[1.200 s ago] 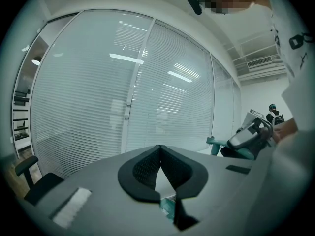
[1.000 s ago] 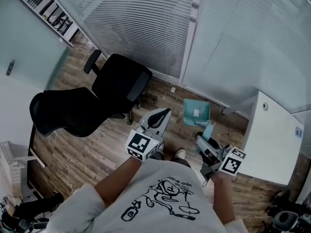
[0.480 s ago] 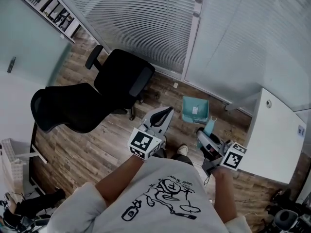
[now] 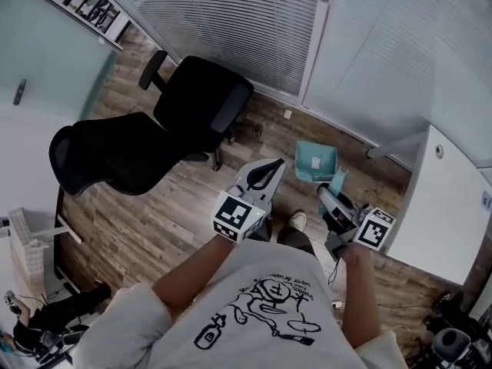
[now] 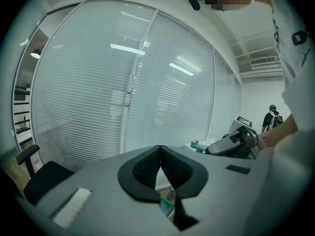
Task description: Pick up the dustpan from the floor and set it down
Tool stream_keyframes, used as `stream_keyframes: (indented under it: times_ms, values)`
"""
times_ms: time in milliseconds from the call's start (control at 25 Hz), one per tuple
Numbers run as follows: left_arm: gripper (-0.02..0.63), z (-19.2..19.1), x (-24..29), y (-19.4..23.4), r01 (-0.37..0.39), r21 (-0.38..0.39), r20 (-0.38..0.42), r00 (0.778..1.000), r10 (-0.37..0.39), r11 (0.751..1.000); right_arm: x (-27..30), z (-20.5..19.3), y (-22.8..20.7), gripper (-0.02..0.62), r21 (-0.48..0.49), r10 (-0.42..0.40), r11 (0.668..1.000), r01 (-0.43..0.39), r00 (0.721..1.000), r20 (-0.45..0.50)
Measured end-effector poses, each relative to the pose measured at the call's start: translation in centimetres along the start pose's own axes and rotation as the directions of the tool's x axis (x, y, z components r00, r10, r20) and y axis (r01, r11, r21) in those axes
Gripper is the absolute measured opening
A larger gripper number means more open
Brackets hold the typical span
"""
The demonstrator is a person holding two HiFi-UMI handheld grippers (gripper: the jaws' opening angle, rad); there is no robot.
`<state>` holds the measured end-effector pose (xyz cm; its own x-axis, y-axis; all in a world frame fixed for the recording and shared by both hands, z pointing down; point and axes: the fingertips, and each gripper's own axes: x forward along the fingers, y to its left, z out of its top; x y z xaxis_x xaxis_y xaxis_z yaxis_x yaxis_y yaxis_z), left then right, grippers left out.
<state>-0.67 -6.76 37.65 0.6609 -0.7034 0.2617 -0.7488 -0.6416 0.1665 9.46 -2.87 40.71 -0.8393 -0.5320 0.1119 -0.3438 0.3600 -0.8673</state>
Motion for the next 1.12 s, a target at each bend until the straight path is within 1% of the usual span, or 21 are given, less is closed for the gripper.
stream_keyframes:
  times_ms: [320,680,1000,1120]
  values:
    - [-0.003,-3.3,0.3,0.7,0.006,0.001,-0.049,0.999,-0.006,1.000,1.3,-2.0,-4.6,0.083,0.026,-0.039,0.999,0.039,0.999,-0.015]
    - [-0.003,-7.2,1.6,1.3,0.008,-0.018,-0.101,0.995,-0.010,1.000,2.2,-4.7,-9.8,0.080,0.045,-0.072,0.996,0.074,0.997,-0.029]
    - [-0.002,-10.6,2.5,1.8,0.012,-0.025,-0.136,0.991,-0.015,1.000,3.3,-6.6,-13.8,0.078,0.085,-0.072,0.994,0.074,0.997,-0.023]
    - [-0.002,-11.8,3.0,2.1,0.007,-0.023,-0.145,0.989,-0.010,1.000,3.5,-7.2,-15.3,0.078,0.084,-0.095,0.992,0.097,0.995,-0.033]
